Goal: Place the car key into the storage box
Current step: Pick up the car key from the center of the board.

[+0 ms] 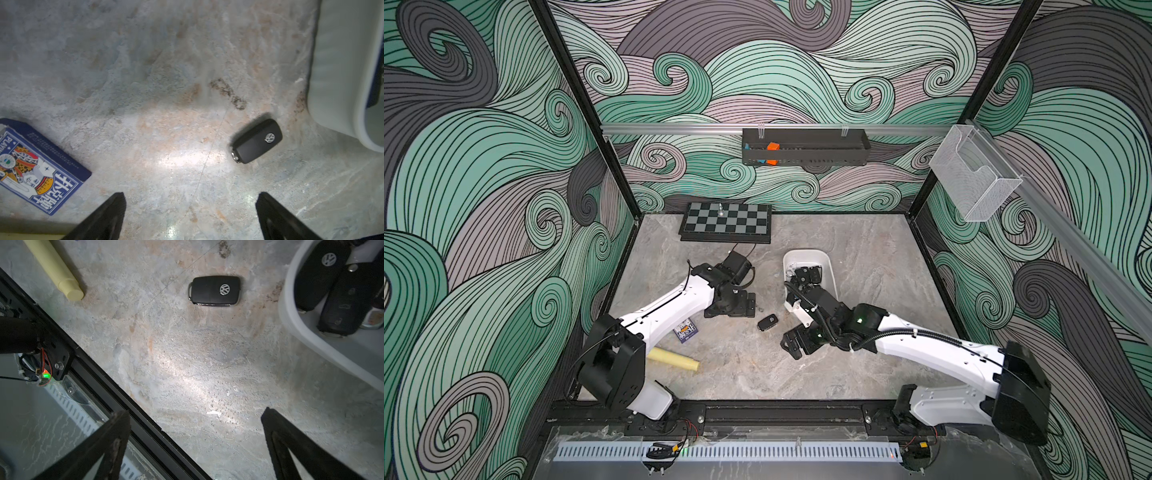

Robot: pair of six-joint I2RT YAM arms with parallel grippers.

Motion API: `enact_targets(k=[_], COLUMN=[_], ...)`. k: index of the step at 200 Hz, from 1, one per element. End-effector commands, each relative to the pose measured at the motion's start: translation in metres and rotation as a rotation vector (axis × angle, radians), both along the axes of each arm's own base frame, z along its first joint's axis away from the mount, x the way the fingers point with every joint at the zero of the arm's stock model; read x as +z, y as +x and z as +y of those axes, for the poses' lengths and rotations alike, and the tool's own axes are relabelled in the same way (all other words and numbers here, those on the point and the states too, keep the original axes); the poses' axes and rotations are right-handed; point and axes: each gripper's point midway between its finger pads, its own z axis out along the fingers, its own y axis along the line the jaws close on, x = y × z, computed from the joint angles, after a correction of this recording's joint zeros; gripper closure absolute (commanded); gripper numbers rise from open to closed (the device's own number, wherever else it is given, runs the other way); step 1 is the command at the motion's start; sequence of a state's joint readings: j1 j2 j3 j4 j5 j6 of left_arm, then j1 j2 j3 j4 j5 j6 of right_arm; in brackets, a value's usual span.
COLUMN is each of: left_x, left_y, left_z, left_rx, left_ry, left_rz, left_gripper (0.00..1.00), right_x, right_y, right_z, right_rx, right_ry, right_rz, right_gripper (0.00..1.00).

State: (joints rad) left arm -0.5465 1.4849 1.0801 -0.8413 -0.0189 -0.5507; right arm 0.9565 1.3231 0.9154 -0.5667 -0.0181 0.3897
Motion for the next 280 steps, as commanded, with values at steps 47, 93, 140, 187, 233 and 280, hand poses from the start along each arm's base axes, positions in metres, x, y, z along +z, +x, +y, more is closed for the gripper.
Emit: enact_targets(k=[47,93,140,187,233,280], left_x=[0.018,0.017,0.017,0.019,0.022,0.024], left_y=[0.006,-0.003,-0.016,-0.021,-0.015,-0.010], left_z=[0.027,0.041,0.059,0.070,0.070,0.067], left_rx=[0.135,0.185,0.241,0.261,0.254,0.229], left_ry=[-0.129,-0.141,-0.150,-0.136,-0.140,-0.140], left_rz=[-0.043,-0.051,-0.077,-0.101,-0.112,-0.097], left_gripper=[0.01,0.01,0.01,0.01,0.01,0.01], right_x=[-0.024,-0.047,-0.066,-0.085,-0.096,-0.105], right_y=[0.000,0.011,0.019,0.036,0.054,0.077], right_z=[0.049,0.065,0.076,0.075,0.073,0.075], right_rx=[0.199,0.217,0.230,0.172,0.114,0.052], right_ry=[-0.044,-0.095,-0.127,-0.189,-0.249,-0.316], right_rz=[0.053,0.082,0.112,0.120,0.086,0.036], right_gripper=[0.08,0.08,0.08,0.08,0.07,0.07])
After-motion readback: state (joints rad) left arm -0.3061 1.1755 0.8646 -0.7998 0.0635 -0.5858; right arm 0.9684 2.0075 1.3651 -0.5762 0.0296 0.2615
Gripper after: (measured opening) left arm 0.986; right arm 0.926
